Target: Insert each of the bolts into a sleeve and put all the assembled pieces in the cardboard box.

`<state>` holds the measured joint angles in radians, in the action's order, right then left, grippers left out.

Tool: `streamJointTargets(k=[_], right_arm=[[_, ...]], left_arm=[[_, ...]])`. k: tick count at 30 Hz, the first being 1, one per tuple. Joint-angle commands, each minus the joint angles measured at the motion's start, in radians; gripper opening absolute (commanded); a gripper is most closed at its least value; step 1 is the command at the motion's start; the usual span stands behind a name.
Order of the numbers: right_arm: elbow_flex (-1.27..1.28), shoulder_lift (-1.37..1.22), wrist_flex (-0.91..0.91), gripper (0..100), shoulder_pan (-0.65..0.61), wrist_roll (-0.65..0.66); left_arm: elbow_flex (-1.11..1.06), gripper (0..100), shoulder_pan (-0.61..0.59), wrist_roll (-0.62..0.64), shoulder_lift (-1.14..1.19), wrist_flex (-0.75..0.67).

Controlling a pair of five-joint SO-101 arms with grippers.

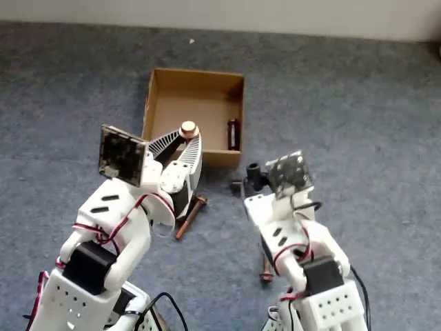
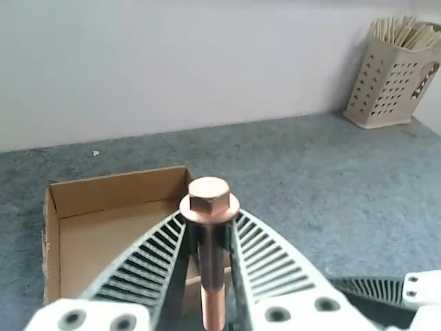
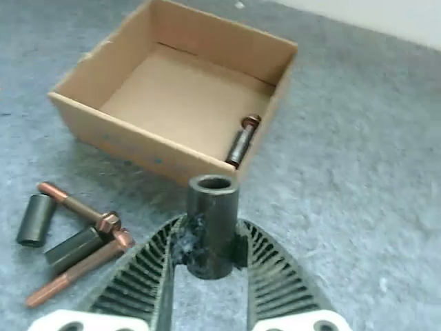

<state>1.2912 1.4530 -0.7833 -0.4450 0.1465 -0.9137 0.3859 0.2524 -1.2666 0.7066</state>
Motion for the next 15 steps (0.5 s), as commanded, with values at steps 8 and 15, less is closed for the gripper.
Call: streamJointTargets(k=[8,15], right_arm=[[0.087,0.263,0.062,0.6,-0.199,0.106],[0.176,0.317,0.166,0.6,-0.277,0.127]], left_arm=[[0.008,0,-0.005,0.110,-0.027,-0.058],[-0.028,0,0.056,0.109,-0.028,-0.057]])
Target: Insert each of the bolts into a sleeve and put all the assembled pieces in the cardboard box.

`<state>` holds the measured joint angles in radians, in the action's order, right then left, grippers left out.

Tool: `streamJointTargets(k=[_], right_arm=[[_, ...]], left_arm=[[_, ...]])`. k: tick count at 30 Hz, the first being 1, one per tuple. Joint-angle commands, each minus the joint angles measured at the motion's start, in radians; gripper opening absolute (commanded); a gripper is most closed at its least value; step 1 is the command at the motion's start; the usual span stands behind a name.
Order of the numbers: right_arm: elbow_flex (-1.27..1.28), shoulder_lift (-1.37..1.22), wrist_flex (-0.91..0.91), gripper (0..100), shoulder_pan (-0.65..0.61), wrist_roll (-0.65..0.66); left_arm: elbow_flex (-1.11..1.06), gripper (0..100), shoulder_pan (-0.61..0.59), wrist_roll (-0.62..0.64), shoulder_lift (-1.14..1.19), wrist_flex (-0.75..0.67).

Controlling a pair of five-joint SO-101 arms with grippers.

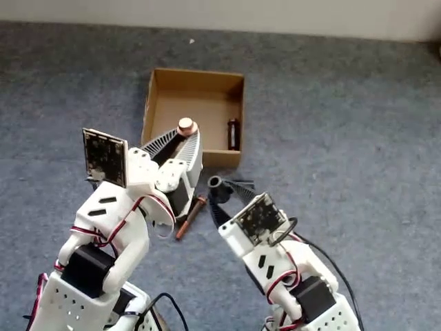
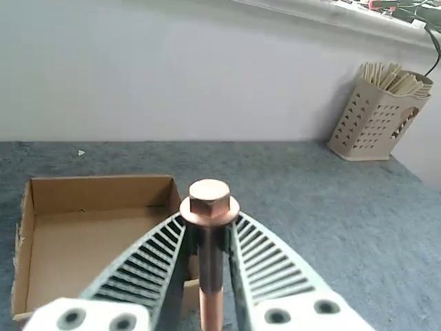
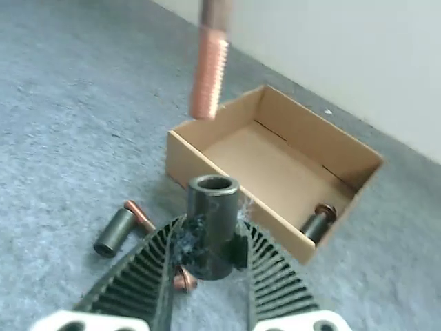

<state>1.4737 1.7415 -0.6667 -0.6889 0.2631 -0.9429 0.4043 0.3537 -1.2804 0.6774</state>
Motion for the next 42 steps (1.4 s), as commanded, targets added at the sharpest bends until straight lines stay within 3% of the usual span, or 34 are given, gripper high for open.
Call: streamJointTargets(k=[1,19,28,38,42], right_arm=[[-0.005,0.033,0.051,0.6,-0.036,0.011],[0.030,0.079,0.050,0.6,-0.039,0.008],[0.058,0.081,0.053,0.6,-0.039,0.006],[0.054,0.081,0.054,0.6,-0.047,0.005],[0.053,0.081,0.054,0.6,-0.076,0.005]], left_arm=[[-0.010,0,0.044,0.008,-0.015,-0.028],[-0.053,0,0.039,0.006,-0.035,-0.106],[-0.082,0,0.047,0.005,-0.288,-0.025],[-0.154,0,0.053,0.005,-0.318,-0.023],[-0.189,0,0.113,0.002,-0.325,-0.025]])
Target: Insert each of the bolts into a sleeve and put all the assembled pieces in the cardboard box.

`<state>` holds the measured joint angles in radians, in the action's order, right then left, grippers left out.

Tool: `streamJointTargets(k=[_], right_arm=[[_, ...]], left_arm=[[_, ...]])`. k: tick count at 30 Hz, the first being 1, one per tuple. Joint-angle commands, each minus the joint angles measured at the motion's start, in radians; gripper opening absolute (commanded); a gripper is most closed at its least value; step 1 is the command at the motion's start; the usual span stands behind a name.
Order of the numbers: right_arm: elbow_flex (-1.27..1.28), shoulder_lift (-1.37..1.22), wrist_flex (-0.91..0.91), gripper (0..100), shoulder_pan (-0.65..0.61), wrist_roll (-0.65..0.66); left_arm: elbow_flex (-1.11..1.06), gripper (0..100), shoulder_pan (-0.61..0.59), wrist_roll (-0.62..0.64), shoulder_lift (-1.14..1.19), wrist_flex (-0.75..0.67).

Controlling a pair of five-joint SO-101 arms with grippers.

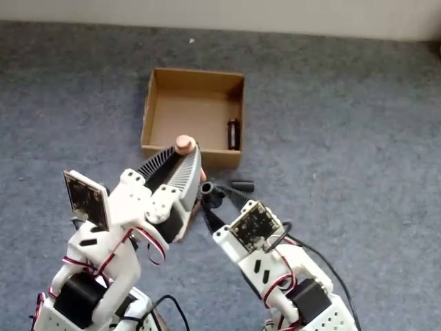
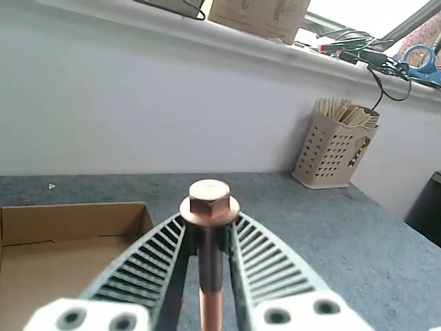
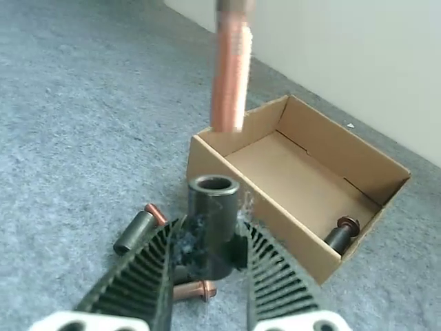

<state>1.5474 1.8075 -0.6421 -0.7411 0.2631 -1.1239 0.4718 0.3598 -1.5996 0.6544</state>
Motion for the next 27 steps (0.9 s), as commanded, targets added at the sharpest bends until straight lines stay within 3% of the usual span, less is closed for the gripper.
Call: streamJointTargets(k=[1,21,27], right_arm=[[-0.027,0.015,0.030,0.6,-0.022,0.005],[-0.084,0.015,0.025,0.6,-0.016,0.005],[-0.085,0.015,0.025,0.6,0.036,0.005]], left_arm=[[-0.016,0,0.050,-0.005,-0.007,-0.003],[-0.024,0,0.051,-0.060,-0.008,0.002],[-0.027,0,0.051,-0.060,-0.008,0.002]])
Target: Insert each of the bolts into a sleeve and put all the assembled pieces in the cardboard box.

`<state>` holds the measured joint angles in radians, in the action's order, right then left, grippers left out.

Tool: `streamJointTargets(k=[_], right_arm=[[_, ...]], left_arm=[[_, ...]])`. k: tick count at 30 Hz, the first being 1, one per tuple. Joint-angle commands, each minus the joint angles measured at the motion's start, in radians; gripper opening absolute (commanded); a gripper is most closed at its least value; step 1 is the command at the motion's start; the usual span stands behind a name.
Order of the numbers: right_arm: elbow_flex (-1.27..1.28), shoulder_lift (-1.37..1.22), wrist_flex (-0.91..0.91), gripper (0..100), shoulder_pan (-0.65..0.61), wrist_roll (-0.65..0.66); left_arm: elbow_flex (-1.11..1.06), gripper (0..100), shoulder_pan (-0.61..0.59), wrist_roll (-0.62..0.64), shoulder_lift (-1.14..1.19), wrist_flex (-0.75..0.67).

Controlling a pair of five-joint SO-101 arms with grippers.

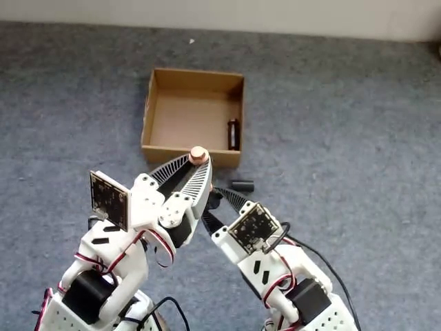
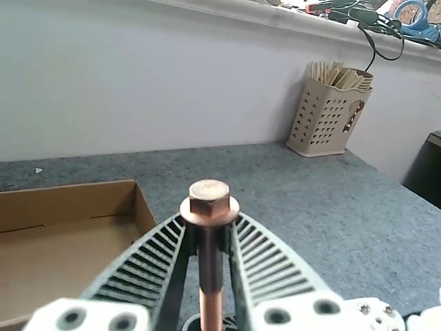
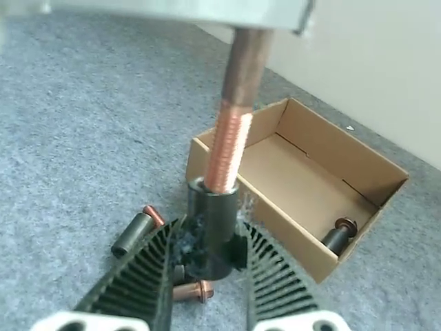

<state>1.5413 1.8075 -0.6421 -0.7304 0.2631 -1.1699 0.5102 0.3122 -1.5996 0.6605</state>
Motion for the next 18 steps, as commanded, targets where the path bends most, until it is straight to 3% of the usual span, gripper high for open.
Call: streamJointTargets(k=[1,18], right_arm=[[-0.079,0.015,0.025,0.6,0.024,0.005],[-0.189,0.015,-0.071,0.6,-0.033,-0.058]], left_arm=[[0.015,0,0.013,-0.012,-0.008,-0.005],[0.010,0,0.013,-0.014,-0.008,-0.005]])
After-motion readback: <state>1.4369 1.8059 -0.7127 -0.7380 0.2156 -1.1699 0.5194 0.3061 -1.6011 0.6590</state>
